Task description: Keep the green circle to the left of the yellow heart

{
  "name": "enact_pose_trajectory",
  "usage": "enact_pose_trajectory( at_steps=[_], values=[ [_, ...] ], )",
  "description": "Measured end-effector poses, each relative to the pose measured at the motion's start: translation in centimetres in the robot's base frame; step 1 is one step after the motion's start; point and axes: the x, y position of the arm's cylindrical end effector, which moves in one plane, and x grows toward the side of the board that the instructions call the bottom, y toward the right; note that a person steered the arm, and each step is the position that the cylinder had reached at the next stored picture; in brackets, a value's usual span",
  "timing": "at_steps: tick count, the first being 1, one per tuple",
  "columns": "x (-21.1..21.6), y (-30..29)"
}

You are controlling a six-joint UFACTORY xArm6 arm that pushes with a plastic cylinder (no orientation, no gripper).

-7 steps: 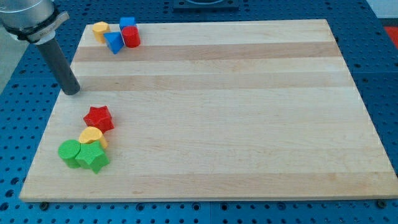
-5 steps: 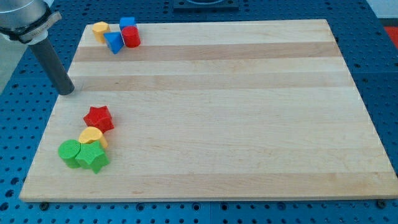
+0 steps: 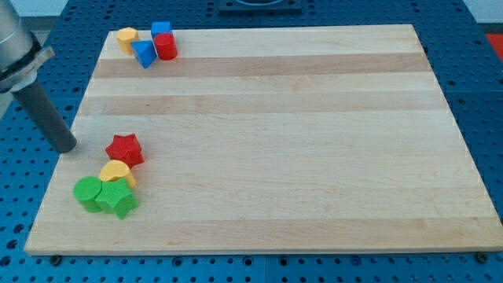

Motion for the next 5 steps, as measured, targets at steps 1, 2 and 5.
enact_pose_trajectory(
  at_steps=[1,2,5],
  values=[
    [2.8,0.0],
    [5.0,0.0],
    [10.7,0.8]
  ],
)
